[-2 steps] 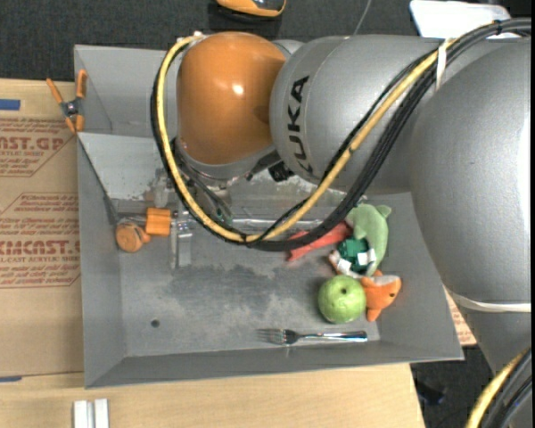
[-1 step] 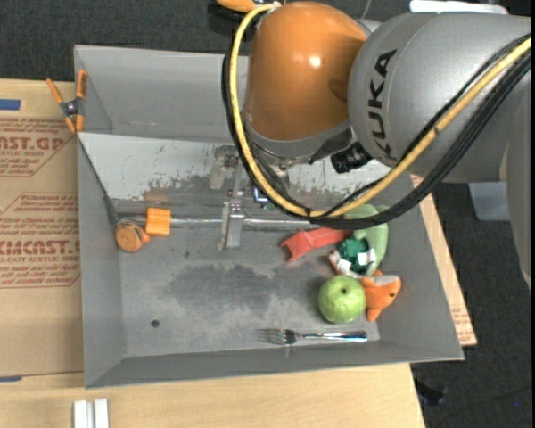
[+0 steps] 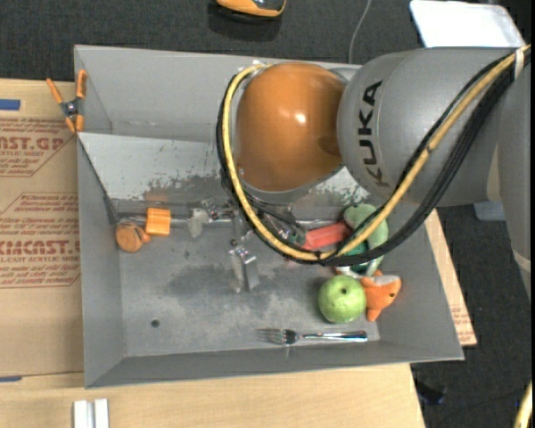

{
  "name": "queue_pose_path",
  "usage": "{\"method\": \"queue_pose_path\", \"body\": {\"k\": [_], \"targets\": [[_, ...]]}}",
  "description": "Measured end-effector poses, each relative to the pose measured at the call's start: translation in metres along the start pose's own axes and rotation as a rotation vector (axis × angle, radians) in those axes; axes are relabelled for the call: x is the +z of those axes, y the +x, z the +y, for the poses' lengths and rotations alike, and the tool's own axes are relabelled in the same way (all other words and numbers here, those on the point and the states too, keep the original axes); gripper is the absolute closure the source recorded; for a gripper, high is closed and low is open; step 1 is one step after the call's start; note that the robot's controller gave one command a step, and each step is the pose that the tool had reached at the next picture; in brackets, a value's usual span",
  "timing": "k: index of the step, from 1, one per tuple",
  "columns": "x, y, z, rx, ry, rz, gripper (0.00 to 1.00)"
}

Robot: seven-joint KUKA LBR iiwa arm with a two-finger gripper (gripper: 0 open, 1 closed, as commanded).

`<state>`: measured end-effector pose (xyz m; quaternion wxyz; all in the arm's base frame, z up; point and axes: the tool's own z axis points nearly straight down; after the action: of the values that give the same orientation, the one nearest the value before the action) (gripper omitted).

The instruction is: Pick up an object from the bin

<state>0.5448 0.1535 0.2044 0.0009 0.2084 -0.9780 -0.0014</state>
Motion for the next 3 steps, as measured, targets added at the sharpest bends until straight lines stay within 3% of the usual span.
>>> {"method": "queue_pose_path", "body": {"k": [1, 2, 3], "targets": [[0.023, -0.013, -0.033, 0.023, 0.001, -0.008, 0.0], [0.031, -0.017, -0.052, 0.241, 0.0, -0.007, 0.0], [0.046, -0.007, -0.061, 0.0, 0.001, -0.008, 0.0]]}}
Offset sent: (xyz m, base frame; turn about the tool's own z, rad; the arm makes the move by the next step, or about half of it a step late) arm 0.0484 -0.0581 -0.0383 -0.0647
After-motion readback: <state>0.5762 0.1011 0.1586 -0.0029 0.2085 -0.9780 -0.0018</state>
